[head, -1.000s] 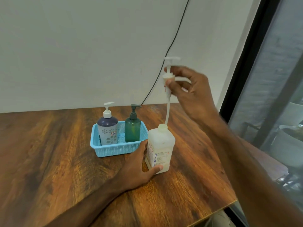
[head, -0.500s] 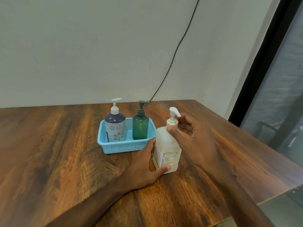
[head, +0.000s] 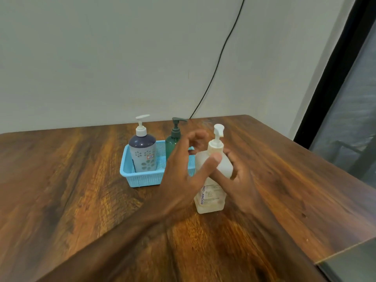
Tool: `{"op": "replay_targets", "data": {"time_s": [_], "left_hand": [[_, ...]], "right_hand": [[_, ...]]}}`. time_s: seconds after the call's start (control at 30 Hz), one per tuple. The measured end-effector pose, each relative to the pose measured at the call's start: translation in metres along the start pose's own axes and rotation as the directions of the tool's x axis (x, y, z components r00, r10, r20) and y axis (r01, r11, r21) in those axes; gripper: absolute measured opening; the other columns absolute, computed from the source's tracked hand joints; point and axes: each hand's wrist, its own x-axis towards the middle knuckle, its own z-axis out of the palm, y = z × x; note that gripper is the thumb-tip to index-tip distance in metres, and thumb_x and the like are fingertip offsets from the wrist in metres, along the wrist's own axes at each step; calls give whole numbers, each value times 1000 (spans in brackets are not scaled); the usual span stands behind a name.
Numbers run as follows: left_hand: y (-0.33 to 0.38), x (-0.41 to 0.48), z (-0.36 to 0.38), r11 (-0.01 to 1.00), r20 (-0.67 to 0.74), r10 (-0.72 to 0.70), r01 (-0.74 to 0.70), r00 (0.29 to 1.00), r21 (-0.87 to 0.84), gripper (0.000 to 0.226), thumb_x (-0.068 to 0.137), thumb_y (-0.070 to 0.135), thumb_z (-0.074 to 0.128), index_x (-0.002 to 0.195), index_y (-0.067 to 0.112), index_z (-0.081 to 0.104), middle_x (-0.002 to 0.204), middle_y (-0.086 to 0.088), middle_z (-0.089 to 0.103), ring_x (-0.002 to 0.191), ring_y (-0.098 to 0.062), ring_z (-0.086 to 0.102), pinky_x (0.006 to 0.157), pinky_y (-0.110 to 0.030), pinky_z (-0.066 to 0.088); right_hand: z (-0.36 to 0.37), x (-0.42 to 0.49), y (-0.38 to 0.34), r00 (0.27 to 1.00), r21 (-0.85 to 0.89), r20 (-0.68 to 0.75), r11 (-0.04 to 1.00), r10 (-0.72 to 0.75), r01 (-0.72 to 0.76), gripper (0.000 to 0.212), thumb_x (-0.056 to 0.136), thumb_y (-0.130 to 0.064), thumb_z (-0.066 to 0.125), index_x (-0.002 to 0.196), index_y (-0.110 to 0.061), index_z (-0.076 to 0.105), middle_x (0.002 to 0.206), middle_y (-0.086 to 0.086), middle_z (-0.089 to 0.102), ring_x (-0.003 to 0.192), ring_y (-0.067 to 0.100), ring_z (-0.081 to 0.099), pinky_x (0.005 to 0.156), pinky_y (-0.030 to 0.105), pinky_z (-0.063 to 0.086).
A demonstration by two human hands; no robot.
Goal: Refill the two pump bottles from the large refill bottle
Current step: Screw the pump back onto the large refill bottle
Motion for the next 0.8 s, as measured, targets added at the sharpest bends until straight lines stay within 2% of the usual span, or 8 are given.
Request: {"op": "replay_targets", "data": {"time_s": [0.13, 0.2, 0.3, 0.5, 0.6, 0.7, 0.73, 0.8], "left_hand": [[4, 31, 18, 999, -6, -34, 34, 999, -8, 47, 78, 46, 85, 115, 29, 62, 107, 18, 68, 101, 3, 65, 81, -11, 52], [2, 39, 26, 1000, -35, -14, 14, 999, -8, 42, 75, 41, 89, 106, 25, 66, 100, 15, 71, 93, -1, 67, 77, -14, 54], [-2, 44, 29, 998, -24, -6, 4, 1000, -60, 40, 73, 33, 92, 102, 20, 68, 95, 11, 73, 88, -5, 70, 76, -17, 56], [-8, 50, 4, 991, 139, -40, 57, 990, -122, 40, 77, 24, 90, 112, 27, 70, 102, 11, 77, 98, -3, 73, 85, -21, 59], [-6, 48, 3, 994, 137, -9, 23, 991, -105, 35, 80, 22, 83, 107, 38, 68, 105, 16, 76, 101, -1, 72, 85, -18, 57], [-2, 46, 6, 989, 208, 17, 14, 978, -147, 32, 85, 17, 67, 114, 32, 67, 109, 20, 75, 106, 0, 71, 87, -18, 56], [-2, 46, 8, 989, 238, 19, 16, 971, -145, 33, 87, 20, 67, 118, 30, 66, 112, 19, 75, 109, 1, 70, 89, -18, 56], [1, 46, 11, 998, 227, 7, 7, 974, -62, 39, 83, 43, 72, 121, 41, 60, 115, 23, 71, 109, 10, 64, 90, -13, 52]], "right_hand": [[-4, 6, 4, 997, 55, -63, 998, -40, 44, 35, 80, -40, 72, 114, -35, 65, 103, -11, 77, 92, 11, 76, 70, 28, 61], [-9, 7, 8, 996, 110, -83, 993, -34, 43, 32, 84, -34, 72, 114, -28, 68, 102, 0, 78, 92, 20, 77, 72, 36, 62], [-11, 7, 12, 994, 130, -96, 989, -54, 67, 35, 83, -38, 79, 114, -26, 69, 103, 3, 78, 93, 22, 77, 71, 31, 60], [-5, 6, 17, 996, 49, -93, 999, -17, 21, 50, 77, -53, 78, 122, -37, 63, 113, -11, 76, 98, 12, 75, 80, 37, 63], [-2, 7, 20, 996, 49, -93, 999, -16, 21, 64, 75, -56, 73, 131, -28, 62, 118, -4, 75, 102, 17, 75, 84, 45, 62], [-1, 7, 22, 995, 57, -93, 998, -33, 39, 70, 77, -54, 71, 137, -22, 58, 122, 1, 73, 104, 19, 74, 86, 45, 61], [-1, 7, 24, 995, 61, -95, 998, -29, 35, 66, 77, -54, 70, 134, -23, 60, 120, 0, 74, 102, 19, 75, 85, 45, 61], [-2, 6, 25, 996, 54, -89, 998, -5, 10, 59, 77, -56, 69, 129, -28, 63, 114, -4, 76, 100, 18, 75, 85, 48, 61]]}}
